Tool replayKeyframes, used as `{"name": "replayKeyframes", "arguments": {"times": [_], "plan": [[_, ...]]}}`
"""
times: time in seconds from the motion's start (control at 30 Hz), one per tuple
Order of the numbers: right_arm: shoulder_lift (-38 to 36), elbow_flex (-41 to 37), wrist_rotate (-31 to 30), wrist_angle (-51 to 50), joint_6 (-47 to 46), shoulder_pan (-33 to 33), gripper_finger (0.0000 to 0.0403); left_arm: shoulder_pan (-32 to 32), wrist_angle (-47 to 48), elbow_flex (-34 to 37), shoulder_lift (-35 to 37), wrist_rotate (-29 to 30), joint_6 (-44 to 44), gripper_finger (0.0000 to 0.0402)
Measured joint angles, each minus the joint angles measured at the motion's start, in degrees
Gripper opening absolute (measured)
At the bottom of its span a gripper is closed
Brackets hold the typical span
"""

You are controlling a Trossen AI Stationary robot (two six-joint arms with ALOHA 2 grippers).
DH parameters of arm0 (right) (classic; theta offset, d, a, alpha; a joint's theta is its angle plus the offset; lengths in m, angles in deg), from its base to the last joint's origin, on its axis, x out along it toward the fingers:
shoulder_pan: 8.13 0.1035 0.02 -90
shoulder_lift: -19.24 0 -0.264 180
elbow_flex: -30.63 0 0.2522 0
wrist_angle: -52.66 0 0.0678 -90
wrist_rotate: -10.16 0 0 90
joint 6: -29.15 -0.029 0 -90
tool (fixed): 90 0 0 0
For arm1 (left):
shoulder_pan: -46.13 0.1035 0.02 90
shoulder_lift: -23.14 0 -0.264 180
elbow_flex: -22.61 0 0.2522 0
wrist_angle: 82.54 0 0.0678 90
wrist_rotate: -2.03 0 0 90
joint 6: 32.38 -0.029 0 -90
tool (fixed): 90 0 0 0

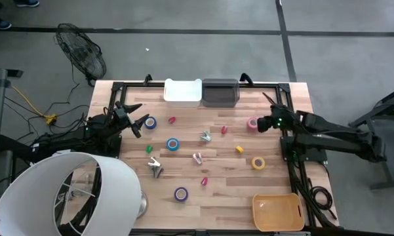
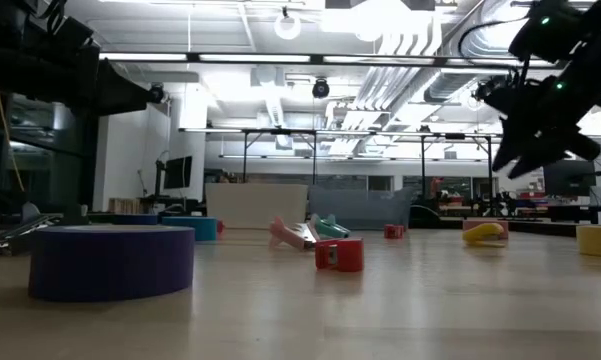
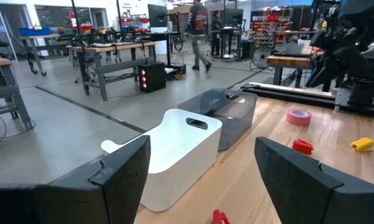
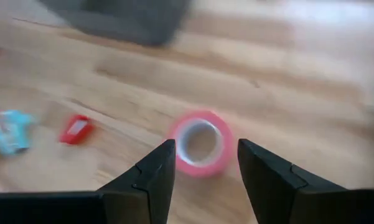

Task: Pick and place Stapler, Stapler remover, tape
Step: Put the pink tape into the yellow bin

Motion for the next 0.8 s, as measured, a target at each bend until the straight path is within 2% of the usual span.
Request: {"name": "replayKeyframes", "arguments": {"times": [0.17,0.43,0.8], "plan": [[7.9,3.5,4.27,-5.53,-5.54,-4.38,0.0165,0.0,-0.01,0.01,0.0,0.01,0.0,0.0285],[19.59,7.37,12.59,-5.69,-3.89,-9.36,0.0165,-0.01,-0.01,0.0,0.0,0.01,0.01,0.0285],[30.87,11.89,14.14,-5.13,0.47,-13.38,0.0165,0.0,-0.01,0.01,0.01,0.01,0.01,0.0285]]}}
